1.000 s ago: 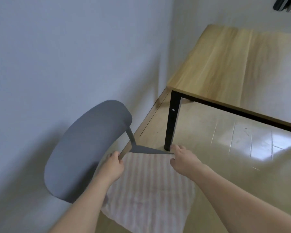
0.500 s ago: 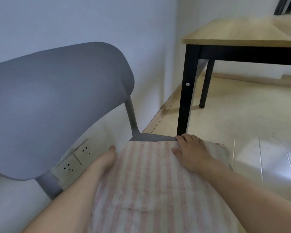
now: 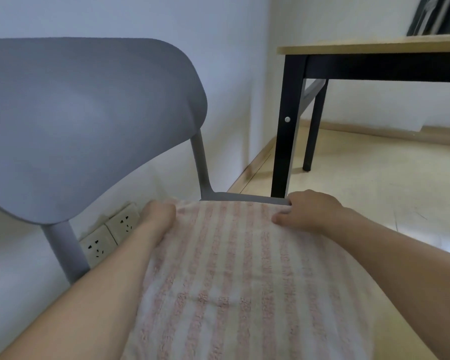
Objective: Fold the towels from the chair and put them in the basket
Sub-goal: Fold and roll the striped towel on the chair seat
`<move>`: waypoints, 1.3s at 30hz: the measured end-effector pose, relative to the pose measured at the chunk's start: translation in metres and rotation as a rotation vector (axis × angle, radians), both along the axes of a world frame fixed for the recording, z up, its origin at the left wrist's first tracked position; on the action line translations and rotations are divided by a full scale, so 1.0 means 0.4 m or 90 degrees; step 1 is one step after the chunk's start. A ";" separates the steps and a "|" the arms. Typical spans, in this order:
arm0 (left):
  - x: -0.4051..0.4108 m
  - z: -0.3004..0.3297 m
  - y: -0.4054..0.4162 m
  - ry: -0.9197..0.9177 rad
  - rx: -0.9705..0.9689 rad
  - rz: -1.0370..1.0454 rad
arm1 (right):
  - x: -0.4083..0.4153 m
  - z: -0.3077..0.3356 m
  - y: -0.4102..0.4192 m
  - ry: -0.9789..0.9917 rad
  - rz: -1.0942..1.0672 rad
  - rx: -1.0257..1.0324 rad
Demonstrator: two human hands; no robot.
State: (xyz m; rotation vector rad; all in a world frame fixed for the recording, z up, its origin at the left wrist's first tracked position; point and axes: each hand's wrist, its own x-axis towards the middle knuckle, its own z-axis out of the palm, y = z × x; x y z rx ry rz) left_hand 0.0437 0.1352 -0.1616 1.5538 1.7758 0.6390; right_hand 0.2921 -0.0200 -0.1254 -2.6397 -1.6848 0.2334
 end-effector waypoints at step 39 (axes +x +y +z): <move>-0.083 0.377 -0.837 -0.756 0.071 -0.325 | -0.295 0.226 -0.668 0.944 -0.297 0.773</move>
